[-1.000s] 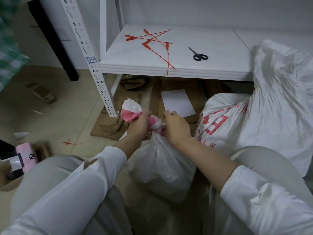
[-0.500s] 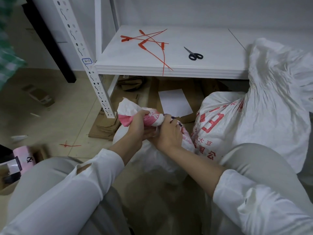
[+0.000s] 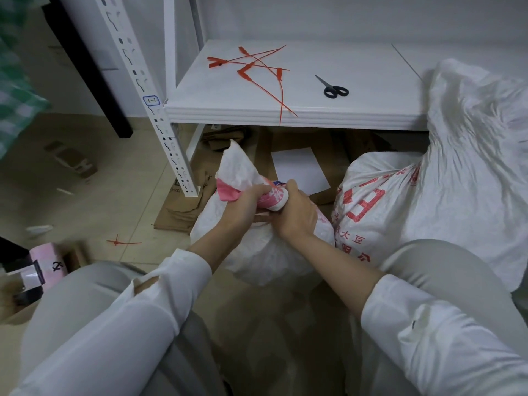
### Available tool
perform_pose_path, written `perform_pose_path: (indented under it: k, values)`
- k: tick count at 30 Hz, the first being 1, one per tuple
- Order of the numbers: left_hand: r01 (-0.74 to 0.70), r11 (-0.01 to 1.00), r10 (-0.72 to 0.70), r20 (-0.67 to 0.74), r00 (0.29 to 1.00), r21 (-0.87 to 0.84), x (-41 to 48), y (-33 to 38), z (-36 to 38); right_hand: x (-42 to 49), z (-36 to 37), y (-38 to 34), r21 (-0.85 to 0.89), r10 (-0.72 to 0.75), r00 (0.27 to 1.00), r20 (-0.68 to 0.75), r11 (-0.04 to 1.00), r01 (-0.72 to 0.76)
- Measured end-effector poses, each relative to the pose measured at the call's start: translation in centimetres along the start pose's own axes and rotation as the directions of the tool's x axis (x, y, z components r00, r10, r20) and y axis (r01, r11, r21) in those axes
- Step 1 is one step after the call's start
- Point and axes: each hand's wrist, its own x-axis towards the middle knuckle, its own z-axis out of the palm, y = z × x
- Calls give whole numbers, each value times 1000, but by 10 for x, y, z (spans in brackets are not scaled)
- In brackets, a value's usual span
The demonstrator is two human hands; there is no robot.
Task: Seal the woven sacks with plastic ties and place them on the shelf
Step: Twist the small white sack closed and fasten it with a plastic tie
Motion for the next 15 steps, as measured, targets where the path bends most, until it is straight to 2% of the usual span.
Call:
perform_pose_path:
  k: [5,8,10,15]
  values:
    - [-154,955,144,57,988,253,1,4,-10,3,-2,2,9,-27,991,135,1000,26]
    - [-297,900,234,220,947,320,3,2,-22,2,1,10,-16,-69,968,240,997,75]
    - [-352,856,236,320,917,379,7,-5,-29,1,8,18,-44,-95,946,310,992,115]
    - [-223,776,104,228,968,590,23,-31,-40,-2,30,29,-121,-126,900,417,974,193]
